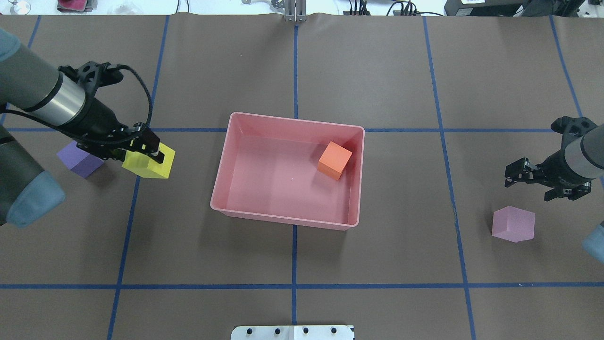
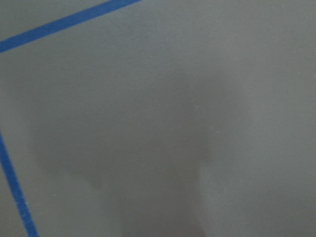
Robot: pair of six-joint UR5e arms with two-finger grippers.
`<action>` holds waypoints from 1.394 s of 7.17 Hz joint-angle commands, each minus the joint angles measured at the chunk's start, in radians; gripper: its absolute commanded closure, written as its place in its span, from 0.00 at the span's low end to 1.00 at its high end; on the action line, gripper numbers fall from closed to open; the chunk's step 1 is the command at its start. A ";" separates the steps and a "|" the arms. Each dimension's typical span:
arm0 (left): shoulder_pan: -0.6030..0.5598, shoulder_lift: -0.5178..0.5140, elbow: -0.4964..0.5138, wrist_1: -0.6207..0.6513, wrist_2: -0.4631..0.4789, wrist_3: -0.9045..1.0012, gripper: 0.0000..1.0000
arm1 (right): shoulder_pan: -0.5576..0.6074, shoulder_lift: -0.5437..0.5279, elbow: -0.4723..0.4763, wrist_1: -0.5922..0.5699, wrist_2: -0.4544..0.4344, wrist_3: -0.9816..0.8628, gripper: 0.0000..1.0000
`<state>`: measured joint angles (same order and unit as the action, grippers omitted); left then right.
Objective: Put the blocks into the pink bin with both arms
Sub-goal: 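Grasp the yellow cube with left gripper while right gripper nears pink cube, then carry yellow cube into bin with left gripper while right grasps pink cube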
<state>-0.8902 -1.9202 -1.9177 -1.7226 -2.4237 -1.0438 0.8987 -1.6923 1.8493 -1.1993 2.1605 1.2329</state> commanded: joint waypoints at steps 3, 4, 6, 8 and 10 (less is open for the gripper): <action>0.110 -0.337 0.103 0.173 0.140 -0.218 1.00 | -0.032 -0.064 0.018 0.116 0.065 0.118 0.00; 0.129 -0.356 0.132 0.173 0.161 -0.225 1.00 | -0.061 -0.082 0.016 0.160 0.064 0.138 0.00; 0.213 -0.361 0.163 0.176 0.252 -0.235 1.00 | -0.150 -0.081 0.021 0.168 0.013 0.195 0.00; 0.266 -0.359 0.193 0.176 0.291 -0.239 1.00 | -0.155 -0.090 0.024 0.169 0.010 0.195 0.01; 0.318 -0.361 0.250 0.175 0.331 -0.237 0.99 | -0.152 -0.086 0.042 0.167 0.012 0.195 0.99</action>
<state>-0.6004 -2.2797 -1.6990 -1.5473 -2.1123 -1.2816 0.7457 -1.7801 1.8787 -1.0312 2.1708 1.4284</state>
